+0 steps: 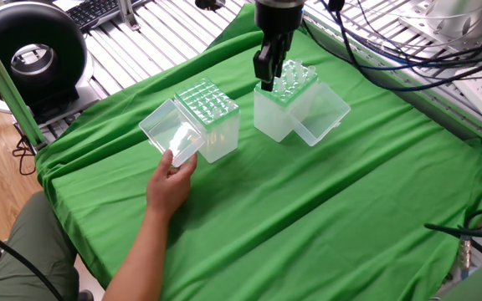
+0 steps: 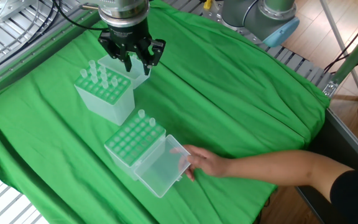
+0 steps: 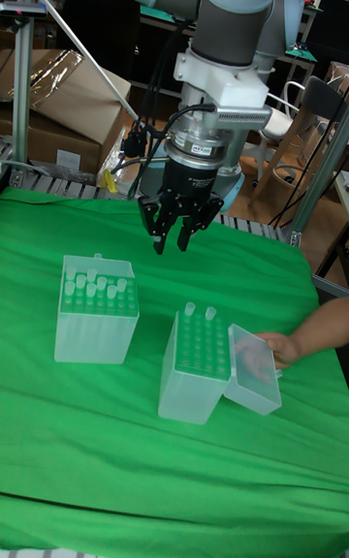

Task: Insert a large pipette tip into the holder for large pipette tips

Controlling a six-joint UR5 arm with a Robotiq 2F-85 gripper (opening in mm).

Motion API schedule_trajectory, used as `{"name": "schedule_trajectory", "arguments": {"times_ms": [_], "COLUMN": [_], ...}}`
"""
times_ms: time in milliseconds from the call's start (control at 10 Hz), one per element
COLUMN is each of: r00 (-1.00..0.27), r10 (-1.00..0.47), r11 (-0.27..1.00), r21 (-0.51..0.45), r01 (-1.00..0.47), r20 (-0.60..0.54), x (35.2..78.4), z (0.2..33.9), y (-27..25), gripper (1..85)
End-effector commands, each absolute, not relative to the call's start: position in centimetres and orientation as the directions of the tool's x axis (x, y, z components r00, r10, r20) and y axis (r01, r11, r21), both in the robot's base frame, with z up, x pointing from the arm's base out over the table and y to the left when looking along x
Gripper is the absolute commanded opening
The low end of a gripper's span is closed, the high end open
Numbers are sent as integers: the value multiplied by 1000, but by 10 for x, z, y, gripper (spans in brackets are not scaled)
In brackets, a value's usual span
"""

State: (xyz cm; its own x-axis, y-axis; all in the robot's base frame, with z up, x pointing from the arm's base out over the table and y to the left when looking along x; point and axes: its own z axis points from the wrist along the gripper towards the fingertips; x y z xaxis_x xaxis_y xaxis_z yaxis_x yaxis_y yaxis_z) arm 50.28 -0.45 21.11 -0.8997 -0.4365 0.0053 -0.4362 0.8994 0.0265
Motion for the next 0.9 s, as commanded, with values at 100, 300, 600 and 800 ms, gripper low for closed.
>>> {"name": "schedule_trajectory", "arguments": {"times_ms": [100, 300, 600, 800], "r00": [-898, -911, -915, -939], "r10": [-440, -413, -404, -342], "r11": [896, 909, 913, 939], "r21": [49, 53, 71, 54], "r01": [-441, -413, -403, -340], "r20": [-19, -10, -3, 28], "x": [509, 508, 507, 502], "z": [213, 220, 230, 233], "y": [-6, 6, 19, 21], "gripper": [417, 440, 437, 443]}}
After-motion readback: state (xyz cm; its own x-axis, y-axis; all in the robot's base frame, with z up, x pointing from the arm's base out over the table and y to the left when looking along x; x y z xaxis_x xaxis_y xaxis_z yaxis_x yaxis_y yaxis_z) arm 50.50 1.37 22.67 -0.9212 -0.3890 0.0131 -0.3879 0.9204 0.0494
